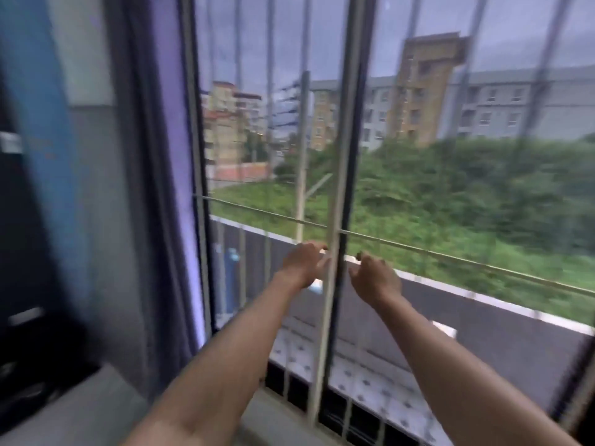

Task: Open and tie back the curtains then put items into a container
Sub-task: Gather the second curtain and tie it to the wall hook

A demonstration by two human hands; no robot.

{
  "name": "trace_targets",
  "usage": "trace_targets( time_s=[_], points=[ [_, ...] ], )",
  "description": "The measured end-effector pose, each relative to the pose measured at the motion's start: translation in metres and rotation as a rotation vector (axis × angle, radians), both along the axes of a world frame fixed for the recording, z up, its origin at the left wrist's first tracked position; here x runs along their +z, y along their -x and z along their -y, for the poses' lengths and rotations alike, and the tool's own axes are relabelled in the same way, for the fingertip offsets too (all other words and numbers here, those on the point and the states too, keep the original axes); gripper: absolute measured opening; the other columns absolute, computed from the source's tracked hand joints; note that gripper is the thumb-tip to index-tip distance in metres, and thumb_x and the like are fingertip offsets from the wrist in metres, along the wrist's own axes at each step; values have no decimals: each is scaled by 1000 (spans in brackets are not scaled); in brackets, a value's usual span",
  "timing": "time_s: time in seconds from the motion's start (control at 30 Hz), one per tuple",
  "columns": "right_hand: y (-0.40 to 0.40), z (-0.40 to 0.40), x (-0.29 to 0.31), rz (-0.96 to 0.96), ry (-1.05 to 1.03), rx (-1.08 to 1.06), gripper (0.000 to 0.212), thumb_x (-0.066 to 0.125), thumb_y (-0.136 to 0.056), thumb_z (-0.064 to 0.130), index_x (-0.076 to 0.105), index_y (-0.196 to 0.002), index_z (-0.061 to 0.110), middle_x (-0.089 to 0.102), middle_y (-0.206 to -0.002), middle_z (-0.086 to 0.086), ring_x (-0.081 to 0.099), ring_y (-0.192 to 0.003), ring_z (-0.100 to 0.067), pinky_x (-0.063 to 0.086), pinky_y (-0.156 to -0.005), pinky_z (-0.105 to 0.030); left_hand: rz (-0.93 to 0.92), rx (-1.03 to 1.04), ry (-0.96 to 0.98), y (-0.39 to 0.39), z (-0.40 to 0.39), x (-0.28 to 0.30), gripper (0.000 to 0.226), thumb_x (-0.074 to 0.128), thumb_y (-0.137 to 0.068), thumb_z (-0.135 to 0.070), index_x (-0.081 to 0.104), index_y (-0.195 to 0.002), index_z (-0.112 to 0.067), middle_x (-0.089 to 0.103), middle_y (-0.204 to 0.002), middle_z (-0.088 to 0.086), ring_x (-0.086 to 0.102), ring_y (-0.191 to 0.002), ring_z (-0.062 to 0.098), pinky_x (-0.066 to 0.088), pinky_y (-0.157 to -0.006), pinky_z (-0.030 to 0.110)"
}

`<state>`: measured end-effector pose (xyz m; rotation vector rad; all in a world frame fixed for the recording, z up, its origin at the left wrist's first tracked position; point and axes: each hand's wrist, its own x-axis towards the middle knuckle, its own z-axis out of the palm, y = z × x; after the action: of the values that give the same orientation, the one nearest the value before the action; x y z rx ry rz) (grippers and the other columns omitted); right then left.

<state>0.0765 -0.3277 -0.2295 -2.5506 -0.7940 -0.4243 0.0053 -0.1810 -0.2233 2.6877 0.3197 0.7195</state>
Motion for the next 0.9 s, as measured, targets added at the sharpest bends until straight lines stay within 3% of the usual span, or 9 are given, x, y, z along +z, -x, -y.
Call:
trace_targets(
  time_s=[0.23,0.53,0.73,0.9],
  points=[
    [77,-237,36,92,-147,325,41,56,-89,32,53,-127,17,66,-113,-20,61,-105,-38,50,-81,-41,107,447,-144,174,-250,68,32,55,-92,-28,61,-119,-11,61,-124,12,55,-114,32,45,-95,39],
    [173,-446,64,26,-314,652,40,52,-93,41,50,-125,18,61,-120,-11,55,-110,-33,45,-79,-38,198,783,-192,352,-403,96,44,51,-95,-37,50,-134,-16,44,-145,4,39,-133,24,32,-108,38],
    [156,-542,81,-1,-412,629,41,53,-94,38,50,-129,18,61,-124,-12,54,-116,-32,43,-92,-37,279,765,-94,375,-496,58,47,49,-95,-39,45,-137,-18,45,-144,-1,39,-133,18,33,-110,40],
    [134,-624,91,-3,-465,622,42,53,-95,38,48,-133,20,58,-125,-6,55,-112,-25,44,-87,-32,259,660,-67,326,-593,48,48,49,-96,-39,44,-138,-17,43,-145,-1,38,-133,18,33,-110,39]
  ],
)
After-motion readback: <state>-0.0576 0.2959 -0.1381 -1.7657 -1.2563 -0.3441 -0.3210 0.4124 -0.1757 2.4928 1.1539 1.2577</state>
